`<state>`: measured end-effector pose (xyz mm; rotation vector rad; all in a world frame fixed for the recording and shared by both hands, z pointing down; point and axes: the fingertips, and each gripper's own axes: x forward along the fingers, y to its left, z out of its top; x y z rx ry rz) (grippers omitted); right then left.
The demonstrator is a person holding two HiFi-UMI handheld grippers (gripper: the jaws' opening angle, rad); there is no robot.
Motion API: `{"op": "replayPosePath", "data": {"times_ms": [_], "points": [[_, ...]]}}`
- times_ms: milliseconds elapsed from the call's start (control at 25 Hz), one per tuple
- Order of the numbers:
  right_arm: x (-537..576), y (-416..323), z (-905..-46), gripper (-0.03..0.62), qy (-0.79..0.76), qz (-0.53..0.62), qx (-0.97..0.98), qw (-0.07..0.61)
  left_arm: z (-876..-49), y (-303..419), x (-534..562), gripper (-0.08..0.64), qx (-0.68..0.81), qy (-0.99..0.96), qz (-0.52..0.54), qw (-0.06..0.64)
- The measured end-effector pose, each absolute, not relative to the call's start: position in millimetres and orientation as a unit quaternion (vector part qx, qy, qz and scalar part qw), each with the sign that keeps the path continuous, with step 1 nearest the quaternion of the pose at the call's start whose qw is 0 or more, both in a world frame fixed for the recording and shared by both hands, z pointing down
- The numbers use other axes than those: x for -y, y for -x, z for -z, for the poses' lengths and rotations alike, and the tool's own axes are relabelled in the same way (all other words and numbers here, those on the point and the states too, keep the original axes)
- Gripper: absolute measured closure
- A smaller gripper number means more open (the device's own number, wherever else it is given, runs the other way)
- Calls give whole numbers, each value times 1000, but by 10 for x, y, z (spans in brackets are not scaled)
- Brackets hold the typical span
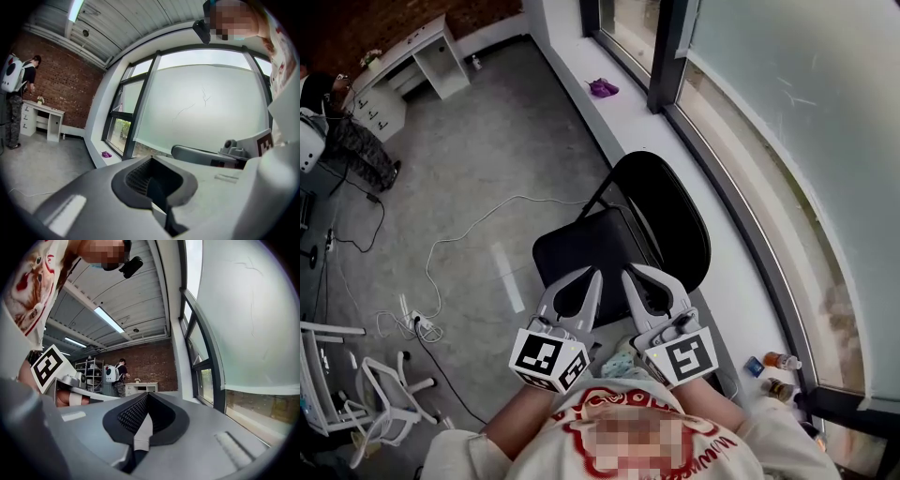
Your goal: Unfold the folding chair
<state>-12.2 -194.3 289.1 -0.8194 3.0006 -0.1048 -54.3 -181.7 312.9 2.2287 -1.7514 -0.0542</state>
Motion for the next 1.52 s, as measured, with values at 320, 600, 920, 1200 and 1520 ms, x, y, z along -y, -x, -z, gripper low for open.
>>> {"op": "replayPosePath", "data": {"times_ms": [320, 600, 920, 1200, 1520], "points": [[1672, 256, -2835, 578, 282, 32, -959, 3, -2936, 744, 1606, 555, 586, -798, 44, 137], [1086, 731, -2732, 571, 313, 42, -949, 18, -2840, 1344, 952, 555, 572, -811, 46, 115], [211, 1233, -2889, 570, 347, 59, -936, 8, -2933, 1798, 174, 555, 536, -833, 50, 126], [-135, 1245, -2838, 569, 360, 60, -931, 12, -2788, 1824, -133, 555, 519, -844, 70, 115], [-566, 1213, -2739, 569, 352, 66, -933, 24, -2637, 1781, -533, 555, 517, -845, 84, 111]]}}
